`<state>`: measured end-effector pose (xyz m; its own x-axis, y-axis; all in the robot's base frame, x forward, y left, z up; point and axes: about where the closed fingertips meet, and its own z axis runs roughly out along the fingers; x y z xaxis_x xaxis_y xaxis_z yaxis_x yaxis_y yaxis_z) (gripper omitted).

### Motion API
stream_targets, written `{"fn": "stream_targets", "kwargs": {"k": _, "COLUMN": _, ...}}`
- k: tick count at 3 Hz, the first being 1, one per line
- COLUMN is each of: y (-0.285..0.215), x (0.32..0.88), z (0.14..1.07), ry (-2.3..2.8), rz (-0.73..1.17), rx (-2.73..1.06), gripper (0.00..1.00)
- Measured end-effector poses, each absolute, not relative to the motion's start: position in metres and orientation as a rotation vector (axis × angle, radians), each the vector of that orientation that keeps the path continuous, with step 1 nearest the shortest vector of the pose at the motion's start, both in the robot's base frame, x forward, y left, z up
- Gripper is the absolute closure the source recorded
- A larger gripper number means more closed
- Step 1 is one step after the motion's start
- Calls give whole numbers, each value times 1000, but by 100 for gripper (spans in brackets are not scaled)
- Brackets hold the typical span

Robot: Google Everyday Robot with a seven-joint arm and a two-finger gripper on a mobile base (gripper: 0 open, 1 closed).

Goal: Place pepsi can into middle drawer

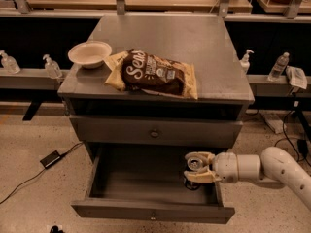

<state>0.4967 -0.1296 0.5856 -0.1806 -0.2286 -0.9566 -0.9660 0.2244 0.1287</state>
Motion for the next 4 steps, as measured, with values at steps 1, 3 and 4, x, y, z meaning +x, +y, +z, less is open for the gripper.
{"fn": "stream_targets", "kwargs": {"k": 1, "y": -117, "x": 498, "z": 573, "ry": 1533, "rz": 1057, "rx": -1166, "gripper": 100}}
{"fn": "stream_targets", "kwargs": {"k": 3, "y": -85, "x": 531, "z": 497, "ry": 1411, "rz": 1031, "rx": -1153, "gripper": 100}}
{"fn": "stream_targets", "kwargs": {"k": 4, "y": -77, "x": 543, "z": 453, "ry": 1471, "rz": 1001, "rx": -1168, "gripper": 82}}
